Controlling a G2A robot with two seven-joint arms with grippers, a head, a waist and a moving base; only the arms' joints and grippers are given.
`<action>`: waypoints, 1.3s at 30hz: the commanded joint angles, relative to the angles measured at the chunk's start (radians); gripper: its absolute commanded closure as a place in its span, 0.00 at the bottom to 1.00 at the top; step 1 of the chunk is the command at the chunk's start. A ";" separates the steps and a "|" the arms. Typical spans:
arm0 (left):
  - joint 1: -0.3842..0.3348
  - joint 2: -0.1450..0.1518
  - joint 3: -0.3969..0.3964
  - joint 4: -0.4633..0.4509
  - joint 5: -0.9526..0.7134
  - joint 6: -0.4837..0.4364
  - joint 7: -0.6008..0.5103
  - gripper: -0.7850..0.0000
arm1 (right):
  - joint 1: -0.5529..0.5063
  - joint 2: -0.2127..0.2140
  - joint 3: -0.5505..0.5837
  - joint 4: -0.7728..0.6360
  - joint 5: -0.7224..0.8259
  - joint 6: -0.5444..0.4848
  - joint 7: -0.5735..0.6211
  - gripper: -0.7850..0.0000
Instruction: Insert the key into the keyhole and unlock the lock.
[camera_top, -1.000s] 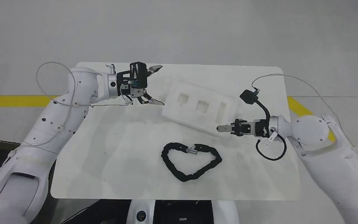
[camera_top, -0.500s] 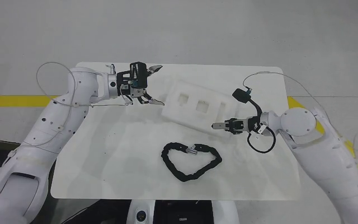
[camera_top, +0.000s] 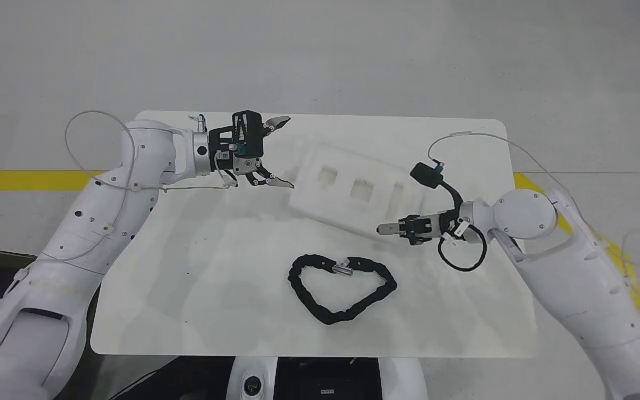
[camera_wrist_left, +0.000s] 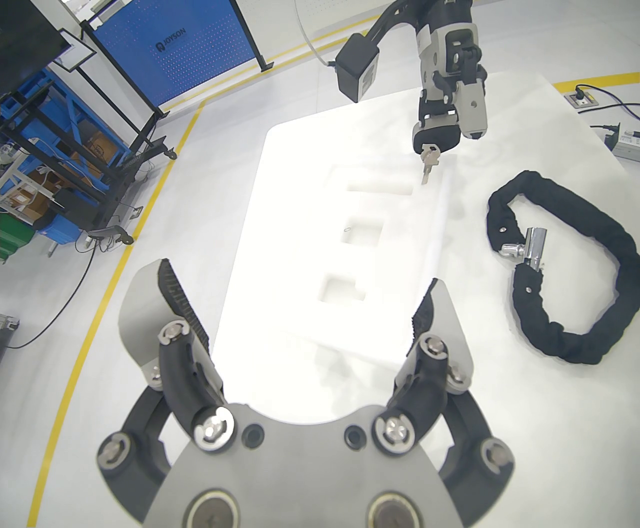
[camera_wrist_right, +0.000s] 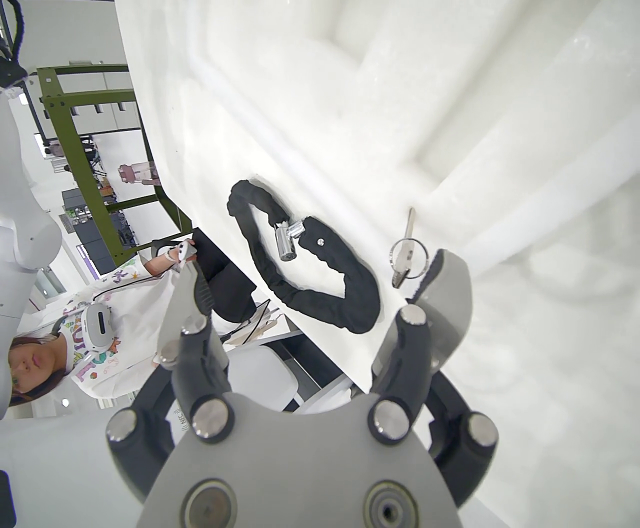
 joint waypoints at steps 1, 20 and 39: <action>0.000 0.000 0.000 0.000 0.000 0.000 0.000 0.00 | 0.003 -0.001 -0.001 0.004 -0.002 -0.002 -0.002 0.35; 0.000 0.000 0.000 0.000 0.000 0.000 0.000 0.00 | 0.023 -0.010 -0.026 0.063 -0.034 0.003 0.006 0.57; 0.000 0.000 0.000 0.000 0.000 0.000 0.000 0.00 | 0.051 -0.009 -0.032 0.049 -0.124 0.061 0.038 1.00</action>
